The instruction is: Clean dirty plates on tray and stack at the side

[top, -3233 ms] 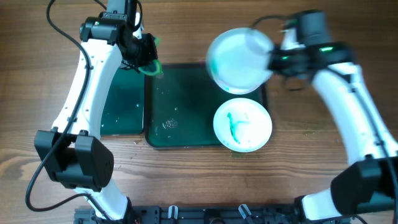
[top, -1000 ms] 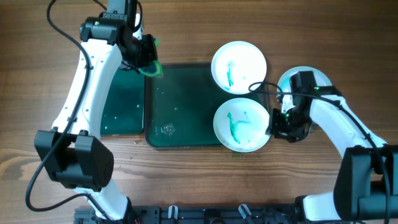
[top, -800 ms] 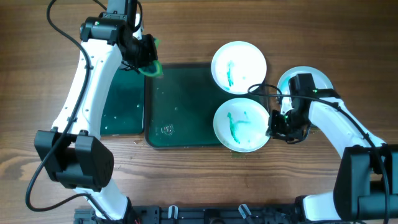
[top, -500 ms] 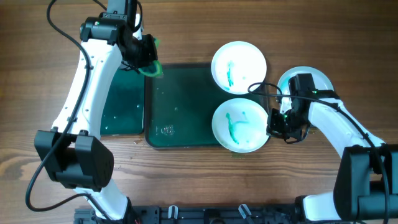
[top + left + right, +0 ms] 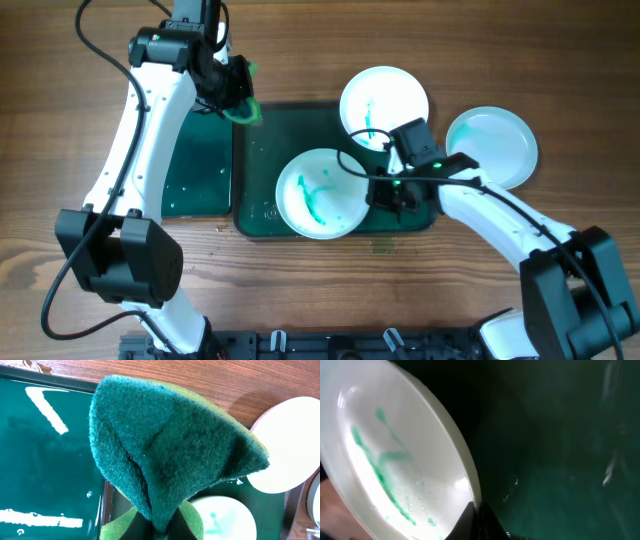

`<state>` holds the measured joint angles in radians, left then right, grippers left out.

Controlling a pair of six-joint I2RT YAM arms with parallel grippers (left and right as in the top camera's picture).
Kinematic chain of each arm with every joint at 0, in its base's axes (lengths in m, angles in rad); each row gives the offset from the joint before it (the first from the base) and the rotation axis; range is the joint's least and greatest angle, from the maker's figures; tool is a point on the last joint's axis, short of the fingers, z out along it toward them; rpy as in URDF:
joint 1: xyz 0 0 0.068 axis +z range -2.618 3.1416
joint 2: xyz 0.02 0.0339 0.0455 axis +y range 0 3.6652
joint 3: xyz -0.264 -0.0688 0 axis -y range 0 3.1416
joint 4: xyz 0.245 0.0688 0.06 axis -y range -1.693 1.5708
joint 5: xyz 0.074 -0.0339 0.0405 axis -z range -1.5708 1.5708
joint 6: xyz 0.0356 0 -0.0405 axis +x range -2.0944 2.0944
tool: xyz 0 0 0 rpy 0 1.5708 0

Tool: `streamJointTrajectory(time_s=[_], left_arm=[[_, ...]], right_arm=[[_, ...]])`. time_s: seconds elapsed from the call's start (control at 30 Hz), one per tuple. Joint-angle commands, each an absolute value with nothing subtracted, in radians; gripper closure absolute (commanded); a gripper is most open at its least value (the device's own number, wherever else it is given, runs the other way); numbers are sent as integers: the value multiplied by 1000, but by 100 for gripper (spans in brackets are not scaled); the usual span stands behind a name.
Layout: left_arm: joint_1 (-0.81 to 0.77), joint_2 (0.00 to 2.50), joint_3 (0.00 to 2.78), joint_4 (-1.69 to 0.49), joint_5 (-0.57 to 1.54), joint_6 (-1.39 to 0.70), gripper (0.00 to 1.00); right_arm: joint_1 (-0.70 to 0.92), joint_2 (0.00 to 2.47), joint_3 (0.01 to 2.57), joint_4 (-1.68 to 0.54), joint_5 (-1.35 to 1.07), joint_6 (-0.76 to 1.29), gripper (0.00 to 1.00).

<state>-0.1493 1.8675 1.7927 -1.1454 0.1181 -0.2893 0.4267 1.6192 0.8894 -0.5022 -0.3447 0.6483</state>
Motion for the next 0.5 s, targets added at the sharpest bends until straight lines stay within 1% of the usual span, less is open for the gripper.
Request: streamJointTrajectory(time_s=[0.0,0.2,0.33,0.4,0.47], left_arm=[[-149,1868,1798,-1145,131,-270,96],[-161,1868,1798,-1144,130,-270,96],[-178,1868,1798,-1140,130,-269,96],[-186,1868,1798,-1141,130,-269,96],[-194,1871,1798,-1141,130,-270,96]], right_arm=[[459,1670,985,-467,-221,729,96],[466,1812,1066,-448,-216,704,96],[465,1855,1079,-444,-223,682,95],[465,1855,1079,-436,-218,680,88],[465,1855,1079,-422,-207,682,84]])
